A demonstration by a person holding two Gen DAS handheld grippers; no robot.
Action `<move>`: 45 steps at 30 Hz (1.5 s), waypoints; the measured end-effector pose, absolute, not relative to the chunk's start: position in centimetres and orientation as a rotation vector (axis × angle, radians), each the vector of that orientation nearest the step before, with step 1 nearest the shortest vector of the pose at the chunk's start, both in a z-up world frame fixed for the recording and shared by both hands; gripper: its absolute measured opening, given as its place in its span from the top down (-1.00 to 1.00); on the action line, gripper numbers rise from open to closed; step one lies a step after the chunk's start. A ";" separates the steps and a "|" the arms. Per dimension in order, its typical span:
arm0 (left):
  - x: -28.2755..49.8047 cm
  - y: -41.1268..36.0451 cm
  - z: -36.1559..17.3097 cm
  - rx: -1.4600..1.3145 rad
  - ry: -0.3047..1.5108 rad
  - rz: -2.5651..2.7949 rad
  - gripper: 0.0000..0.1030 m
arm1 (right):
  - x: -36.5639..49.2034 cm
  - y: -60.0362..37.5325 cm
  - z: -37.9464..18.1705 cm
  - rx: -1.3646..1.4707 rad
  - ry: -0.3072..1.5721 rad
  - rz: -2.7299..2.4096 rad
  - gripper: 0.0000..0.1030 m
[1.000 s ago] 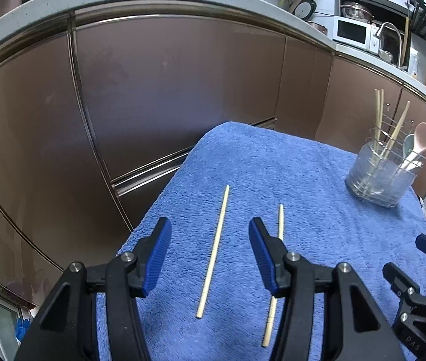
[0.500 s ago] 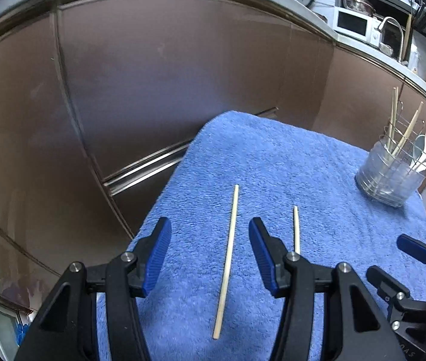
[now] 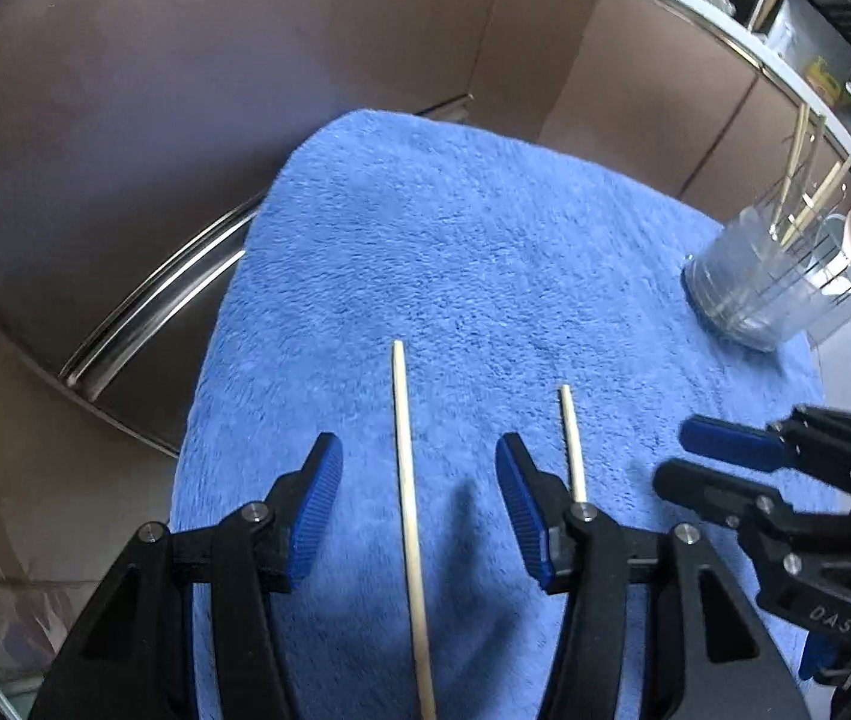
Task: Organize utensils
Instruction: 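Grasp a chopstick with the left tool while the right tool grasps the last chopstick, then carry both chopsticks into the glass holder and open both tools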
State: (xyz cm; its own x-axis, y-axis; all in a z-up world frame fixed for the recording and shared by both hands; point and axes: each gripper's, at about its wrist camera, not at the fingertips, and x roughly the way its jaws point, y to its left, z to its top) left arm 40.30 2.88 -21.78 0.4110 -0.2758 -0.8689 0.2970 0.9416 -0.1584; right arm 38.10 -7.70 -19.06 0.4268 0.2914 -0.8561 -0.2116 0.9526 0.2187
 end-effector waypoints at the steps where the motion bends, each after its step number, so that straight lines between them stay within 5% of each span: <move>1: 40.9 2.8 -22.1 0.029 1.111 -0.363 0.02 | 38.7 -7.5 -19.2 0.085 1.098 0.320 0.47; 8: 43.8 2.8 -23.8 0.021 1.221 -0.401 0.50 | 42.9 -5.3 -20.9 0.045 1.191 0.328 0.58; 16: 43.8 1.7 -24.2 0.117 1.227 -0.396 0.59 | 44.4 -2.9 -23.4 -0.085 1.249 0.274 0.73; 20: 43.5 1.7 -24.3 0.113 1.205 -0.377 0.88 | 44.5 -2.8 -23.5 -0.082 1.246 0.275 0.81; 45: 27.8 -1.4 -11.7 0.245 0.659 -0.244 0.91 | 32.7 -10.5 -14.7 0.151 0.930 0.320 0.88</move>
State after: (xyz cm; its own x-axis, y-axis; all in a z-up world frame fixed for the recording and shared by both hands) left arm 27.83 -1.38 -11.72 0.7645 -0.1453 -0.6280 0.2993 0.9429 0.1462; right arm 32.65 -10.54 -14.70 0.5547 0.3347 -0.7618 -0.2055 0.9423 0.2644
